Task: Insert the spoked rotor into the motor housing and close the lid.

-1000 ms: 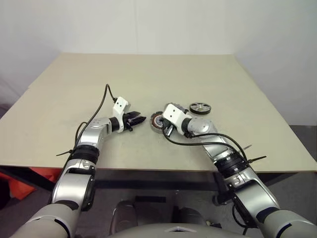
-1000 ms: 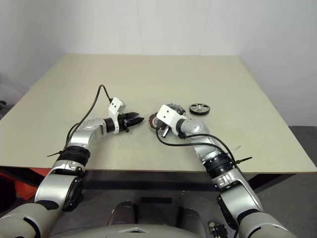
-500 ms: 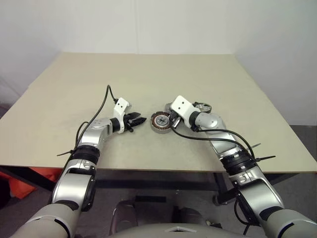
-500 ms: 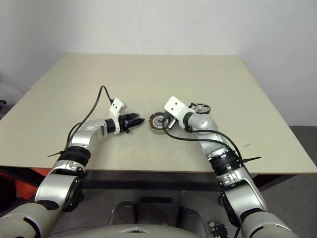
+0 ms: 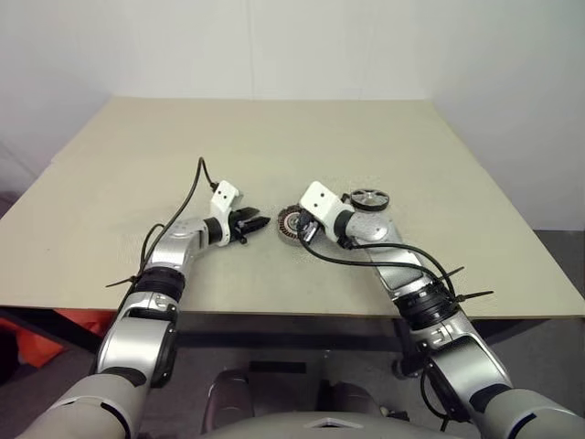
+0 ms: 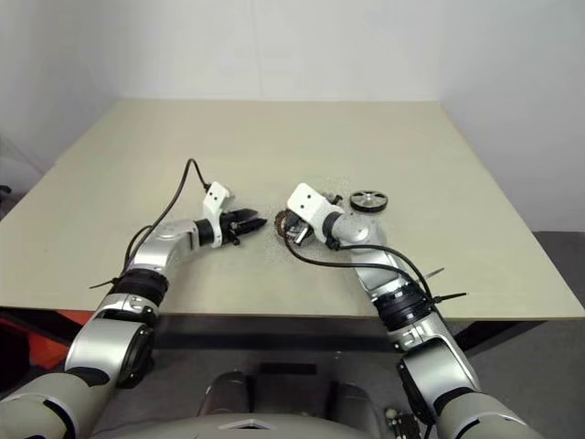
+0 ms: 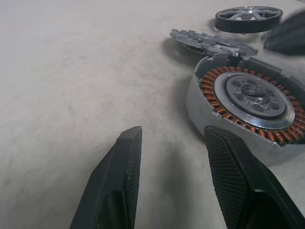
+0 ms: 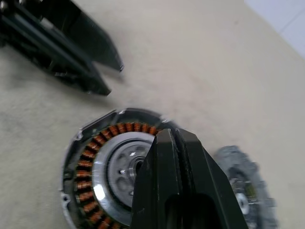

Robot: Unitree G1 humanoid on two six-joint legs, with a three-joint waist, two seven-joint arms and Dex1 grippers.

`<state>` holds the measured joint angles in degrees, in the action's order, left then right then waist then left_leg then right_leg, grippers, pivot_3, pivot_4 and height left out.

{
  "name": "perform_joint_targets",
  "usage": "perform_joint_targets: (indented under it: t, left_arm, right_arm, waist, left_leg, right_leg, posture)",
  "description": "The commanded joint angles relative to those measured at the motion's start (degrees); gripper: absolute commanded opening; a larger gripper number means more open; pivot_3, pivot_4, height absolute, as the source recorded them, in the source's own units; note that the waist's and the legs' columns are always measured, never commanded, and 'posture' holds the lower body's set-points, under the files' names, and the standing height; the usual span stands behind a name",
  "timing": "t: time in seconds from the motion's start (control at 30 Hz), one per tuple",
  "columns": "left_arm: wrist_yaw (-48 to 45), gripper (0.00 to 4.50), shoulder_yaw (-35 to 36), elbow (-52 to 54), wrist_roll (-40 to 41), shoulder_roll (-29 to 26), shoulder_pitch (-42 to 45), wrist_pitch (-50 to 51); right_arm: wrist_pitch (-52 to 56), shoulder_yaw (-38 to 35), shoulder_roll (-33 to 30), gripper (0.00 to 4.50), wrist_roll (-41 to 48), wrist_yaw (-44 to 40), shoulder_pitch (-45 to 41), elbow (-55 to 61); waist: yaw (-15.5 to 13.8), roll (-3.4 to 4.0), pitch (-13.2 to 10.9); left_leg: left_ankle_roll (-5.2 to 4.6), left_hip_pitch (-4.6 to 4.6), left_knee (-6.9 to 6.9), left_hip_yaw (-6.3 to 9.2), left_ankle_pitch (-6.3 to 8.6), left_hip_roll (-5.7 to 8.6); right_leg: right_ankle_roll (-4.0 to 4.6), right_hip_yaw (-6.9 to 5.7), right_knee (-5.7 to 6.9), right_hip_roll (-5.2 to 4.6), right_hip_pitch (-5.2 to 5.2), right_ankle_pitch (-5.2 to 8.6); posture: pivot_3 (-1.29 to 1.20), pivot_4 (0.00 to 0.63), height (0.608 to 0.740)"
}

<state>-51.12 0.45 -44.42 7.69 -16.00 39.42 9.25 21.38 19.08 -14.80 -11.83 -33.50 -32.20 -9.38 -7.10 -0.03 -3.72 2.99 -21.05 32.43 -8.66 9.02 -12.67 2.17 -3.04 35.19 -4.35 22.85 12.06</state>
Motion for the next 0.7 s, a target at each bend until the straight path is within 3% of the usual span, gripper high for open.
perform_joint_targets:
  t: [0.03,0.2,0.7]
  left_arm:
    - [0.1,2.2,0.5,1.6,0.7,-0.8,0.6,-0.5]
    - [0.4,2.2,0.7,1.6,0.8,-0.9,0.8,-0.5]
    - [0.4,2.2,0.3,-0.1,0.6,0.0,1.8,-1.2]
  right_arm:
    - [-1.6,1.1,1.4,0.04,0.5,0.2,1.5,-1.4]
    - [-3.1,1.7,1.3,0.04,-0.3,0.7,2.9,-3.2]
    - [-0.4,-2.4,-2.6,0.04,1.8,-0.9,0.5,5.3]
  waist:
    - [0.0,0.0,0.0]
    - [0.1,0.0,0.0]
    - [0.0,0.0,0.0]
  left_leg:
    - [0.0,0.0,0.0,0.0,0.0,0.0]
    - [0.01,0.06,-0.02,-0.01,0.0,0.0]
    - [0.01,0.04,-0.04,-0.01,-0.01,0.0]
  right_leg:
    - [0.0,0.0,0.0,0.0,0.0,0.0]
    - [0.0,0.0,-0.01,0.0,-0.04,0.0]
    - [0.0,0.0,-0.02,0.0,-0.01,0.0]
  posture:
    - [0.0,0.0,0.74]
    - [0.0,0.0,0.74]
    - [0.0,0.0,0.74]
